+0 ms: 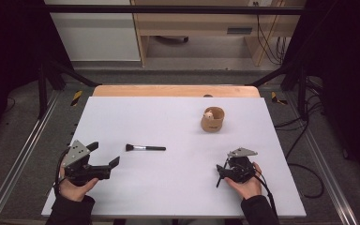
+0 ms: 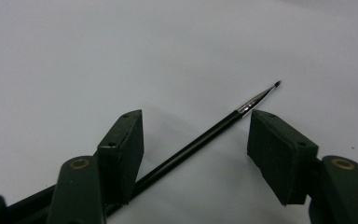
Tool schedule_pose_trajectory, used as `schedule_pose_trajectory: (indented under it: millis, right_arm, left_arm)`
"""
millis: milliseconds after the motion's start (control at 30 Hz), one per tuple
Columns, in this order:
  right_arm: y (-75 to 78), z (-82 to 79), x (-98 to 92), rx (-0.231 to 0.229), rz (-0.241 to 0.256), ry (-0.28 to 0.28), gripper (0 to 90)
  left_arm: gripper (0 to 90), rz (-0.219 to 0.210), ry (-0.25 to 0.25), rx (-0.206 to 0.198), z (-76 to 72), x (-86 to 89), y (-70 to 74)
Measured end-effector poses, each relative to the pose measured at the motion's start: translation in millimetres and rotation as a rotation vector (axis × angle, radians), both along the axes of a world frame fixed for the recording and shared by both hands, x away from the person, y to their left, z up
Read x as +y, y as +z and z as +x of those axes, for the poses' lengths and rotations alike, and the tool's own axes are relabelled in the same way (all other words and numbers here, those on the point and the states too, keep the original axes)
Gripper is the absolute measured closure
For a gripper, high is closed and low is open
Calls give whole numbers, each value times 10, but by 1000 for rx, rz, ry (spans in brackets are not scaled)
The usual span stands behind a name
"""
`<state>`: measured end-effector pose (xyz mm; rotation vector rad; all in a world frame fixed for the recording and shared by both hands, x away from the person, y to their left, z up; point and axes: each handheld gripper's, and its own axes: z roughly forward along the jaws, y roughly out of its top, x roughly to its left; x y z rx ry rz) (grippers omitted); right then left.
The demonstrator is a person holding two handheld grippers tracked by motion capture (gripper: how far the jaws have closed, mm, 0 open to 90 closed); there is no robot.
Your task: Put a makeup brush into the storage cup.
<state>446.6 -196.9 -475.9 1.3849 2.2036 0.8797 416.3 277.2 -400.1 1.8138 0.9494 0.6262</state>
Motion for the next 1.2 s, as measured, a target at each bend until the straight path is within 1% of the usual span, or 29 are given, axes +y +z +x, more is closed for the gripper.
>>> schedule_pose_trajectory:
  millis: [33, 67, 100, 133, 233, 433, 567, 700, 767, 833, 867, 1033, 1200]
  right_arm:
    - [-5, 1, 0, 8, 1, 8, 387]
    - [-12, 4, -1, 5, -8, 15, 399]
    - [-18, 3, 7, 12, -12, 11, 407]
    - [-12, -1, 10, 16, -2, 12, 419]
    - [-11, -2, 8, 16, -3, 11, 446]
    - [-2, -2, -12, 13, -13, 19, 543]
    - [10, -8, -7, 24, -6, 17, 586]
    - [13, -6, -19, 24, -12, 16, 637]
    - [23, -12, -18, 34, -8, 9, 663]
    - [26, -13, -22, 37, -8, 6, 677]
    - [22, -7, -32, 30, -18, 13, 682]
    - [33, -15, -38, 45, -6, 6, 716]
    - [39, -17, -57, 45, -21, 12, 744]
  left_arm:
    - [48, -1, 0, 0, 0, 0, 0]
    - [49, -1, 0, 0, 0, -1, 0]
    - [49, 0, 0, 1, 0, -2, 0]
    - [49, 7, -2, 2, 0, 1, 1]
    - [49, 7, -3, 2, 2, -4, -2]
    - [50, 6, -3, 2, 0, -2, -1]
    - [50, 6, -3, 3, 1, -3, -6]
    - [50, 9, -4, 5, 6, -9, -13]
    - [50, 9, -5, 6, 5, -14, -14]
    - [50, 8, -7, 6, 4, -18, -15]
    - [49, 9, -7, 6, 4, -18, -15]
    - [50, 4, -6, 6, 3, -10, -13]
    - [52, 2, -5, 3, 0, -8, -11]
